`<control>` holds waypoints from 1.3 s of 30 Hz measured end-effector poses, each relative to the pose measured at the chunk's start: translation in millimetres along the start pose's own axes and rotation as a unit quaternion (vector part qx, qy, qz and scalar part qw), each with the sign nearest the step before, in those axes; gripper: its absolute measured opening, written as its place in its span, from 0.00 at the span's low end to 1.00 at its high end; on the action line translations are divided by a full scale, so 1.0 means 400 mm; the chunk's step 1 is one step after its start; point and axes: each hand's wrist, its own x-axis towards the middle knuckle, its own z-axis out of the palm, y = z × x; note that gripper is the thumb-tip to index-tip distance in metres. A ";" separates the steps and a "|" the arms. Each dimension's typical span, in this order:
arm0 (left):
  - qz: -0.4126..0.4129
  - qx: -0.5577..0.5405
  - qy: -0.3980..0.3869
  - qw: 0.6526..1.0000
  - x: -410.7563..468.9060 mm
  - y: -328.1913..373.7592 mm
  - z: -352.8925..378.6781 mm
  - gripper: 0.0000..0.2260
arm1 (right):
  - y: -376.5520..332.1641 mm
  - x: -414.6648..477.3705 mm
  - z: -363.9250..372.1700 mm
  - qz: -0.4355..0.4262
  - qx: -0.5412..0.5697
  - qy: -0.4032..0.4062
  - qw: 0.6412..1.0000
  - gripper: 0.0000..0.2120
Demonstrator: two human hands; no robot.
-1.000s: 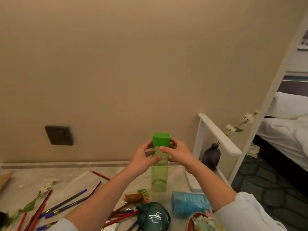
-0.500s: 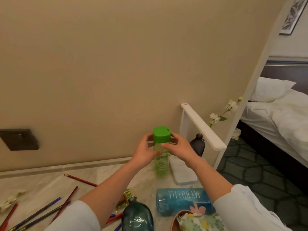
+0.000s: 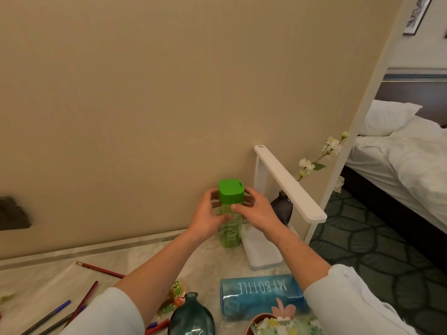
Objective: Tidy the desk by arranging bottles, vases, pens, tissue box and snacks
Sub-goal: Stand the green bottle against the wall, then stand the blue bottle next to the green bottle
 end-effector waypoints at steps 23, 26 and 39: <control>-0.085 0.110 -0.064 0.988 -0.181 -0.002 0.003 0.35 | 0.048 -0.172 -0.033 0.118 -0.093 -0.023 0.988 0.27; -0.094 0.132 -0.105 0.981 -0.239 -0.012 0.035 0.33 | 0.062 -0.220 -0.034 0.111 -0.108 -0.026 0.988 0.24; -0.076 0.354 -0.263 0.894 -0.328 -0.014 0.096 0.32 | 0.083 -0.307 -0.051 0.082 -0.075 0.000 0.994 0.16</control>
